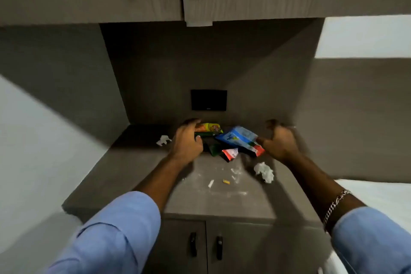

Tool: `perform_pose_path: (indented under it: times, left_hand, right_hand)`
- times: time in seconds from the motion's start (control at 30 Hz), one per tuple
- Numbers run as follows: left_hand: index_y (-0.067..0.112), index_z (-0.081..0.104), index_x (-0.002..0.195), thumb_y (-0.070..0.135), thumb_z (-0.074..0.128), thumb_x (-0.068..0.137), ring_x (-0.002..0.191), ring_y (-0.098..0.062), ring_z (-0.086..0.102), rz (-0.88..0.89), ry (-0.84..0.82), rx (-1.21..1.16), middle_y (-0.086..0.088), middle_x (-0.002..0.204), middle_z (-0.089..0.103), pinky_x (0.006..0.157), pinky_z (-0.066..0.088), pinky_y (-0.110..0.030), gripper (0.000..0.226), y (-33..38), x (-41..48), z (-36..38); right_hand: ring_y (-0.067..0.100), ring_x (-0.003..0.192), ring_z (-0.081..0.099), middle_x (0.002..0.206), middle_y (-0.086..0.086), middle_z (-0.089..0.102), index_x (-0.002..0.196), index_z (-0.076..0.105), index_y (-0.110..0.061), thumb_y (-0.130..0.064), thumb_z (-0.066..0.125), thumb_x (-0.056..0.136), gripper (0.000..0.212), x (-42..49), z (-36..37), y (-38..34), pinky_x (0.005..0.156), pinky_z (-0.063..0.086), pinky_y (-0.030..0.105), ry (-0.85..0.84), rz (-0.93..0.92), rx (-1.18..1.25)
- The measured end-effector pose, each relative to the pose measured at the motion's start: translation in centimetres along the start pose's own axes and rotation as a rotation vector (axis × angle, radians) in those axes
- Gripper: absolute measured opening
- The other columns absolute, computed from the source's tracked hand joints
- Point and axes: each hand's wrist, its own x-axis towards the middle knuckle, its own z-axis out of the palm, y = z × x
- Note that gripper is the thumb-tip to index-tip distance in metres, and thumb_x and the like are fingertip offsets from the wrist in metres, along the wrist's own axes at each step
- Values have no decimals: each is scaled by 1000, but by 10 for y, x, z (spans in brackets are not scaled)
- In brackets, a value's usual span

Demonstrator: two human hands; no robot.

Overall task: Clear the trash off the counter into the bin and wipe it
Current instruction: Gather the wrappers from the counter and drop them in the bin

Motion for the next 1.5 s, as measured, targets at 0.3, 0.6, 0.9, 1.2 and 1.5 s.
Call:
perform_pose_path:
  times: [0.3,0.6,0.9,1.2,1.5]
  left_hand:
    - [20,35,146,18,57,85,141,-35,32,-88,-317,471,-12,153,36,115,32,-46,65,-45,85,77]
    - [23,63,124,39,47,94,126,-36,54,-236,-27,261,-13,133,62,106,44,-44,37,-57,100,97]
    - [11,76,93,10,59,81,90,-32,71,-97,255,-96,-14,96,78,76,49,-30,21,15,58,51]
    - [6,78,89,-1,67,76,54,19,59,-60,119,-707,6,74,72,52,46,-6,18,111,-84,-6]
    - [20,74,75,7,68,80,60,-13,75,-344,-273,-1100,1,71,79,43,53,-23,15,153,-247,-38]
  right_hand:
    - [43,107,64,107,24,66,133,41,5,-34,87,47,105,79,52,57,86,56,46,-438,356,64]
    - [22,43,63,56,16,66,91,63,8,-7,68,85,16,94,68,77,48,53,34,-339,296,283]
    - [14,60,59,70,12,74,79,75,-7,-24,71,79,18,56,-15,9,58,49,29,195,128,308]
    - [-11,55,59,65,-18,67,98,76,-21,-14,66,75,26,-127,-93,-50,55,40,-1,415,-145,324]
    - [1,78,70,94,-14,74,105,75,-22,-18,67,75,31,-308,-121,-36,65,55,13,263,-156,245]
